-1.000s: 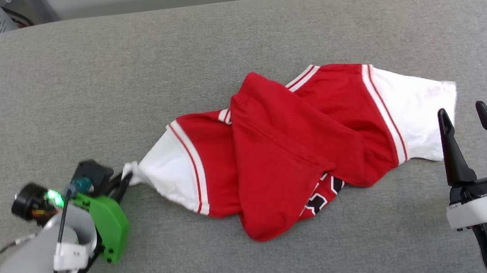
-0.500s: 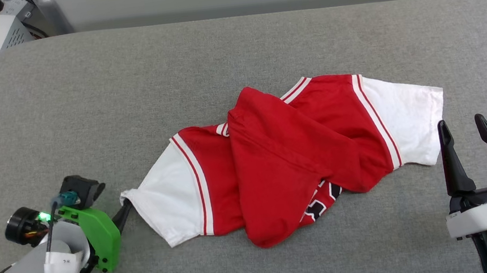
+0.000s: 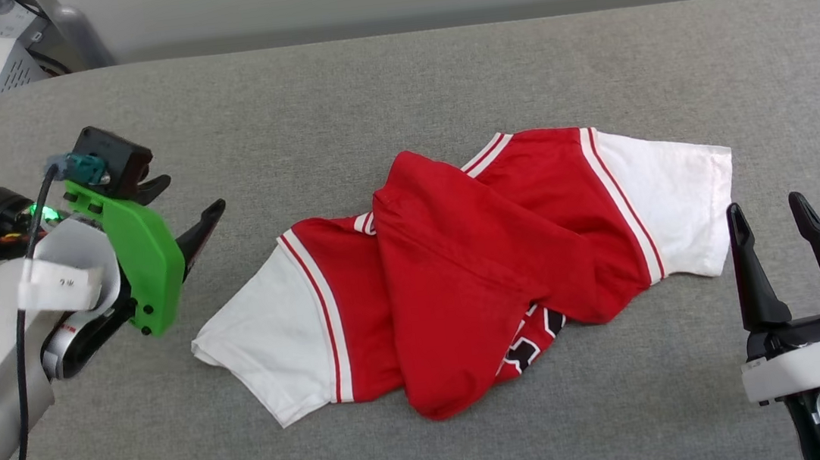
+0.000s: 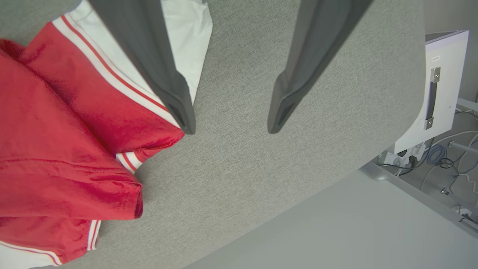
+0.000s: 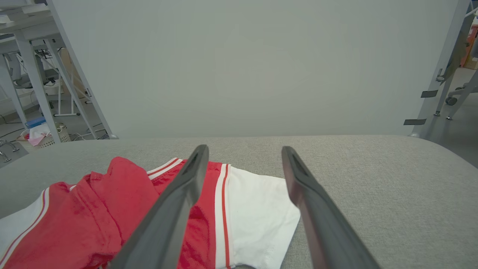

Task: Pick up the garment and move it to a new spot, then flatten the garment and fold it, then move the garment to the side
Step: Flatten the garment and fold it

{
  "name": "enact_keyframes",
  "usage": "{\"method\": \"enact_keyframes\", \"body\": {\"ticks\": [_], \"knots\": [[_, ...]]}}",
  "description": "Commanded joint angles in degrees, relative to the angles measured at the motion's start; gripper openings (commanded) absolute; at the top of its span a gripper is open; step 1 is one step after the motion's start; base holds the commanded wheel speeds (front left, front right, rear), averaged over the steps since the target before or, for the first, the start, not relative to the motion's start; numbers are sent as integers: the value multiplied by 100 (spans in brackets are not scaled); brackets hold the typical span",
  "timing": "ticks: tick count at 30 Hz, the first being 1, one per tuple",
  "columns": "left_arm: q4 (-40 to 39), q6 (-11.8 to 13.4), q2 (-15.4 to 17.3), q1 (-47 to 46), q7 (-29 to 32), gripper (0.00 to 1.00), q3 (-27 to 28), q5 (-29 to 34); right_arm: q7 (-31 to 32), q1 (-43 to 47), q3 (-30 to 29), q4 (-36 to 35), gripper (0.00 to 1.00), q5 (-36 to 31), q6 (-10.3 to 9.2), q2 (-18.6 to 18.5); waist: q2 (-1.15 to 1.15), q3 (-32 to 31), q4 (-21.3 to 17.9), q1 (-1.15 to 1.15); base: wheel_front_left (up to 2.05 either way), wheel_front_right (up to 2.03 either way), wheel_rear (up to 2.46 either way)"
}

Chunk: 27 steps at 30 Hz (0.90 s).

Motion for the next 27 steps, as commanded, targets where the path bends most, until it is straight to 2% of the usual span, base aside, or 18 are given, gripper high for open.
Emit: {"method": "enact_keyframes", "body": {"ticks": [1, 5, 9, 21, 27], "knots": [[-9, -81, -85, -166, 230, 100, -34, -113, -13, -118, 17, -48, 100, -11, -3, -24, 0, 127, -117, 0, 0, 0, 0], [181, -269, -272, -398, 1081, 100, -175, -422, -13, -231, 51, -62, 100, -14, -3, -28, 0, 293, -274, 0, 0, 0, 0], [442, -372, -473, -506, 1587, 100, -269, -625, -13, -341, 69, -58, 100, -13, -3, -18, 0, 456, -440, 0, 0, 0, 0], [1264, -492, -993, -364, 1995, 100, -504, -572, -13, -654, 122, -62, 100, 2, -3, -2, 0, 933, -755, 0, 0, 0, 0], [1378, -498, -1084, -243, 2097, 100, -570, -439, -13, -751, 107, -61, 100, -1, -3, 0, 0, 1031, -850, 0, 0, 0, 0]]}}
